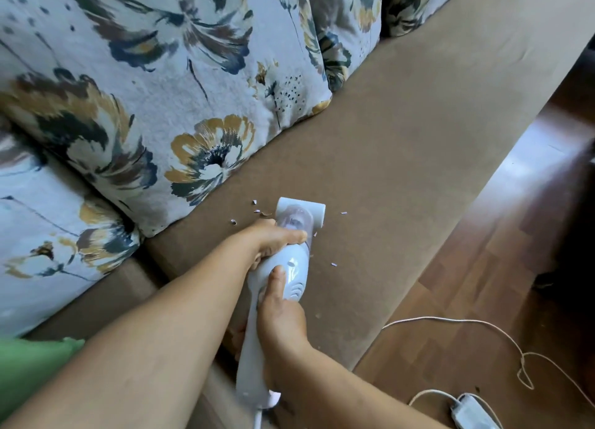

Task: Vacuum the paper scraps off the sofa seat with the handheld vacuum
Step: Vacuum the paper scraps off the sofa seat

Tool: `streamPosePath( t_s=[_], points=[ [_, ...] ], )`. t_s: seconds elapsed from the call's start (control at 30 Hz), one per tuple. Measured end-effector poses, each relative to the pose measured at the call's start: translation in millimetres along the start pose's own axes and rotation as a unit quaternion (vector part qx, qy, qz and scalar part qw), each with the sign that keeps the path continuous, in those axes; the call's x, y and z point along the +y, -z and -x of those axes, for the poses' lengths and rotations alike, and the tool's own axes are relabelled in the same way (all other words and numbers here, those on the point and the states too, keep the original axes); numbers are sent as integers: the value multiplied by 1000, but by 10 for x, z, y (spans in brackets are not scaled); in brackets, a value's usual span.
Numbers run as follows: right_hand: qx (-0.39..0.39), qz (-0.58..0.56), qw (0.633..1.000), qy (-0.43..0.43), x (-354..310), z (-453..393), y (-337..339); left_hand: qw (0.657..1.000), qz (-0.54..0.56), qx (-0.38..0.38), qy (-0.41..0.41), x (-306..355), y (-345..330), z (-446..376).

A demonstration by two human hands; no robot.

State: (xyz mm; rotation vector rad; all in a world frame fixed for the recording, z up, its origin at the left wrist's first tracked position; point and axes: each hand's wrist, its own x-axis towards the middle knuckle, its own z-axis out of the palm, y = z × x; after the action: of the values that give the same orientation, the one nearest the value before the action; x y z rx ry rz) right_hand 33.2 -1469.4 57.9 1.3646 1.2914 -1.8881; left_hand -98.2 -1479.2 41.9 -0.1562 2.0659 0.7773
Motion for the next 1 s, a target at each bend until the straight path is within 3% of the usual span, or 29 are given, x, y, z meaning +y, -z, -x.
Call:
streamPosePath(
  t_s=[0.17, 0.3, 0.7, 1.0],
  points=[
    [-11, 69, 996, 47, -294, -146, -123, 997, 47, 64, 19, 90, 249, -92],
    [-54, 96, 993, 30, -490, -324, -17, 991, 39, 115, 59, 34, 370, -208],
    [-97, 226, 969, -6, -838, -662, 321, 970, 167, 141, 103, 107, 122, -570],
    [-61, 238, 969, -12, -734, -573, 781, 965, 192, 124, 128, 313, -282, -341]
  ],
)
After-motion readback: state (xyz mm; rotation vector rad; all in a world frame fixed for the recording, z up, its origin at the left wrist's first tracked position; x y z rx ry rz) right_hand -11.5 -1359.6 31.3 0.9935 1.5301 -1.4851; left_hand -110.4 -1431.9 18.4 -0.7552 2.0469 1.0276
